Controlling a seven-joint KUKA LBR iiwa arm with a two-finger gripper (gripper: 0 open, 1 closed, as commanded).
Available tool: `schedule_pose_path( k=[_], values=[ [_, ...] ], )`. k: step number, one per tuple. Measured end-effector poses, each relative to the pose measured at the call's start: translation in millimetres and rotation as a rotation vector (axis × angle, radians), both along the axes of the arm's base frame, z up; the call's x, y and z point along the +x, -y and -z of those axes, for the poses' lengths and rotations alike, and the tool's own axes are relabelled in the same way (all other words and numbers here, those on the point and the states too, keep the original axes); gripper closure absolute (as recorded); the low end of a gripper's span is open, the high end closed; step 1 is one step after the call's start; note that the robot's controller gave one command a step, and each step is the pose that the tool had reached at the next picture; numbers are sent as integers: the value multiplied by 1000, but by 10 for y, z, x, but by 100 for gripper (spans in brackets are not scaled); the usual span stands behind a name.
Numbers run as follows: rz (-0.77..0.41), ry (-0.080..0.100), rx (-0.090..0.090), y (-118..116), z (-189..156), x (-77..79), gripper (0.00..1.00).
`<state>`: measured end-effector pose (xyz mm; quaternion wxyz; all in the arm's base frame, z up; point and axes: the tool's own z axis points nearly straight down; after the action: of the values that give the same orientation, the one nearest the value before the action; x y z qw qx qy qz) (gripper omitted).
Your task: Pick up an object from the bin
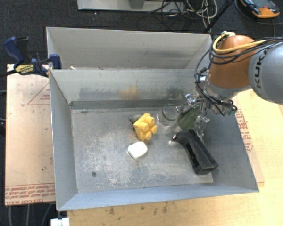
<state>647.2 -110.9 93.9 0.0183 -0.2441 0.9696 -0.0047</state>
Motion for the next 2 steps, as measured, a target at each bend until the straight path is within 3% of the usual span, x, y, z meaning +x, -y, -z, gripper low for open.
schedule_pose_path(
  k=[2],
  values=[
    [0,0,0,0,0,0,100]
  ],
)
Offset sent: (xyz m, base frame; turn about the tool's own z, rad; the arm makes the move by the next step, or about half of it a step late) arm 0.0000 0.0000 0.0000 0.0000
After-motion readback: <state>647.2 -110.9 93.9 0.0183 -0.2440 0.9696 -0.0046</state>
